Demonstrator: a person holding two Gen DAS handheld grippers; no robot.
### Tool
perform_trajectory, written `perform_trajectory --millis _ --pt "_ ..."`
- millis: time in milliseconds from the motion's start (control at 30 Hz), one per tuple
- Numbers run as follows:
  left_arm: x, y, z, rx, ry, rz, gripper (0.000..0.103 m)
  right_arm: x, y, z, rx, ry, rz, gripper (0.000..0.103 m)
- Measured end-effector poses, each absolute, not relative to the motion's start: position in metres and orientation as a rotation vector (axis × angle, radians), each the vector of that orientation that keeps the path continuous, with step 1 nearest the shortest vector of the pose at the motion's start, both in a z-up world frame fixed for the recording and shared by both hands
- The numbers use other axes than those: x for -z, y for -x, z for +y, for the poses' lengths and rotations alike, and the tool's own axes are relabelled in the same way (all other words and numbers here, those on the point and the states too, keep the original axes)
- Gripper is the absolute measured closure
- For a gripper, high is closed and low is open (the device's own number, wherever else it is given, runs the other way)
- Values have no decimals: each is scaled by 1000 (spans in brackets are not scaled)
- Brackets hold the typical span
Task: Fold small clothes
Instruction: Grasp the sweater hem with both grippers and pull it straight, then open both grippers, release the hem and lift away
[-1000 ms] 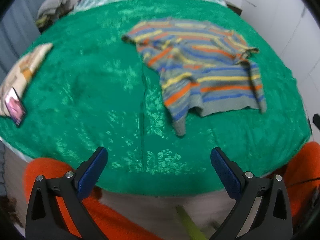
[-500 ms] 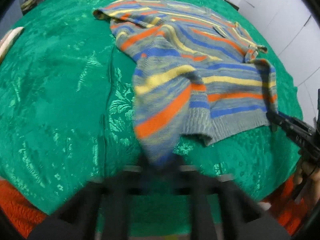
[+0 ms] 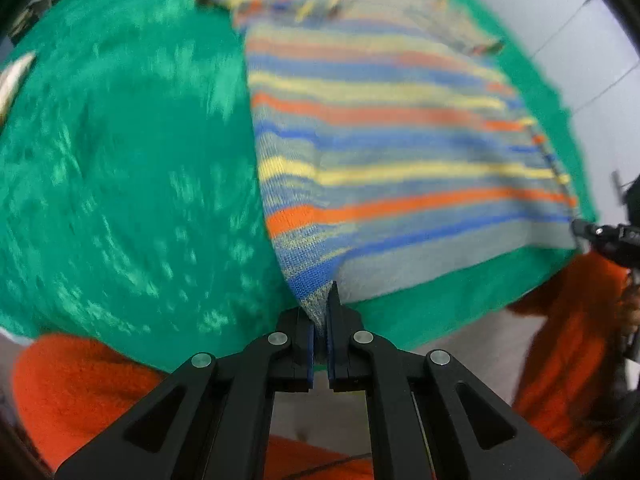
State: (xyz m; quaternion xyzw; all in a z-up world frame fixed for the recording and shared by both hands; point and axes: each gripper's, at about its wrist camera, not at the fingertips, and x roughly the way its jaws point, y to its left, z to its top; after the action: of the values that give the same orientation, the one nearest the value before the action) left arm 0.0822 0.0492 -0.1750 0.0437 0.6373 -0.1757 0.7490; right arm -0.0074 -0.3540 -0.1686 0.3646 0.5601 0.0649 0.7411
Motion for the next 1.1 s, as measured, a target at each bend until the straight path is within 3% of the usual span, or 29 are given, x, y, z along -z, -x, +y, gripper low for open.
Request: perform_trajectory --millis 100,333,500,833,933,1000,1033,1067,1100 --pt "189 -82 59 348 -28 1420 101 197 2 -352 -62 -765 1274 94" --pt "171 -84 93 293 87 1365 101 176 5 -362 -39 -773 1228 94" --pt "195 -88 89 237 42 1439 101 215 10 -379 82 -780 1325 98" --pt "171 -73 81 234 12 1379 102 193 15 -379 120 -646 1323 103" --pt "192 -78 81 203 -2 1433 99 195 19 -388 138 -660 1315 103" --pt "200 -77 74 137 -70 1445 95 191 17 -385 140 -653 1292 100" --pt "200 -77 68 114 -82 1437 83 183 17 -382 138 -632 1260 98" --pt "196 -73 68 112 -66 1427 61 174 16 -378 129 -603 1225 87" --pt "191 -70 69 108 -44 1413 49 167 18 -376 128 -572 1203 78"
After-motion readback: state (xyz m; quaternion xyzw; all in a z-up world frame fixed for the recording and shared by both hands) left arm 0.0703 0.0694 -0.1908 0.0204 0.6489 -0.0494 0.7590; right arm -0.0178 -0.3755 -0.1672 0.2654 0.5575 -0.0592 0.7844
